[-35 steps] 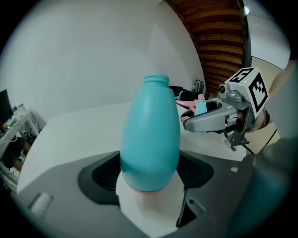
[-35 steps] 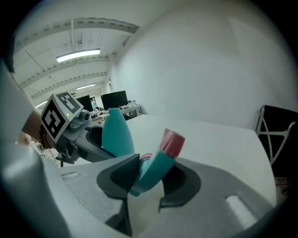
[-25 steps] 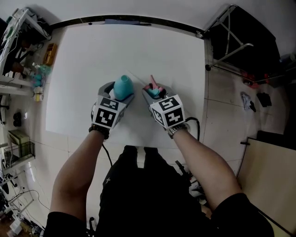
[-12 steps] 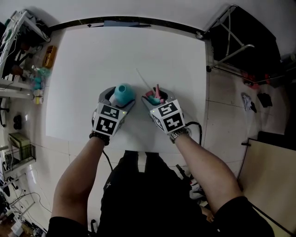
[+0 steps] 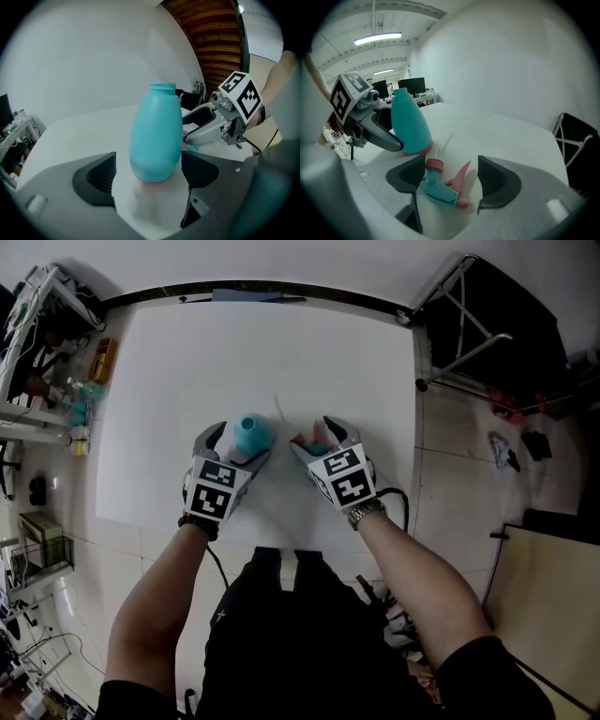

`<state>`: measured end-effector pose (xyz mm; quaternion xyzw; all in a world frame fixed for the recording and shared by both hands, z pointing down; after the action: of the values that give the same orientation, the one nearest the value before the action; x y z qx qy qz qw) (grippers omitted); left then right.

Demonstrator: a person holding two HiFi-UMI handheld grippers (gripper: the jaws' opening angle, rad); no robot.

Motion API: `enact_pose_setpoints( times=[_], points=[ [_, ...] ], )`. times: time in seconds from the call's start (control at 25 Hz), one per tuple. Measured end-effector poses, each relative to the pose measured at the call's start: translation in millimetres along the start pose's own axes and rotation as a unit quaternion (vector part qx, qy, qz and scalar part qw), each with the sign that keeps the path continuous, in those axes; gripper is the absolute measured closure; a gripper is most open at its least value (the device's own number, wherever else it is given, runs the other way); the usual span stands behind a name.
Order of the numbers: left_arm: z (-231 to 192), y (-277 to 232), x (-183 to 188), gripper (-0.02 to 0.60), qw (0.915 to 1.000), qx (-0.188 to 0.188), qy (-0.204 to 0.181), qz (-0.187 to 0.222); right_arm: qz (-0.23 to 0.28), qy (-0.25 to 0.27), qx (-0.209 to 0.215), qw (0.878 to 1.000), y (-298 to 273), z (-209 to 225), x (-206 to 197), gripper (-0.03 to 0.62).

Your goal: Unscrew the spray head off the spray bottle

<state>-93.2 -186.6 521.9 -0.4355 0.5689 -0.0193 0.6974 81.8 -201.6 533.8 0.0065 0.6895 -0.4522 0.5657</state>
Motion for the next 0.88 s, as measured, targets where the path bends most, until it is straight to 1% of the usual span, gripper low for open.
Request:
enact_pose_setpoints(
  times=[0.24,0.36,0.44,0.56,0.64,0.76,0.88],
  points=[
    [0.8,15.1,-0.5,0.123,0.9998,0.016,0.001,0.014,0.014,0.016,-0.018,1.000,14.6,-0.1,4.1,0.264],
    [6.9,25.4,2.0,0.132,0.9995,0.018,0.000,0.026,0.019,0.024,-0.016,0.999,25.8,-8.9,10.1,0.264],
    [12.5,33.4,3.7,0.142,0.9993,0.017,0.000,0.033,0.021,0.029,-0.011,0.999,33.3,-15.3,14.1,0.266],
    [19.3,46.7,7.0,0.175,0.9988,0.017,0.002,0.045,0.031,0.039,-0.009,0.999,42.5,-20.9,19.6,0.277],
    [24.8,56.2,8.5,0.208,0.9985,0.017,0.003,0.052,0.040,0.042,-0.004,0.998,49.8,-26.2,24.0,0.314],
    [33.8,69.3,14.6,0.274,0.9978,0.012,0.005,0.064,0.055,0.042,0.001,0.998,62.3,-32.7,32.2,0.394],
    [44.7,79.7,22.8,0.348,0.9969,0.002,0.007,0.078,0.070,0.048,-0.001,0.996,74.6,-37.0,36.9,0.501]
  ],
)
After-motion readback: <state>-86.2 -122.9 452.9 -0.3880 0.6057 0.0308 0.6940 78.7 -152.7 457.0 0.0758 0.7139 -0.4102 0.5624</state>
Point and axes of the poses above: the fingertips, and each gripper's own axes: y backward along the fingers, z to its right, x out of its top, the point moved 7 cm from there along y, backward along the fingers, and after that the axes turned 4 degrees about z, right-handed, at the moved point
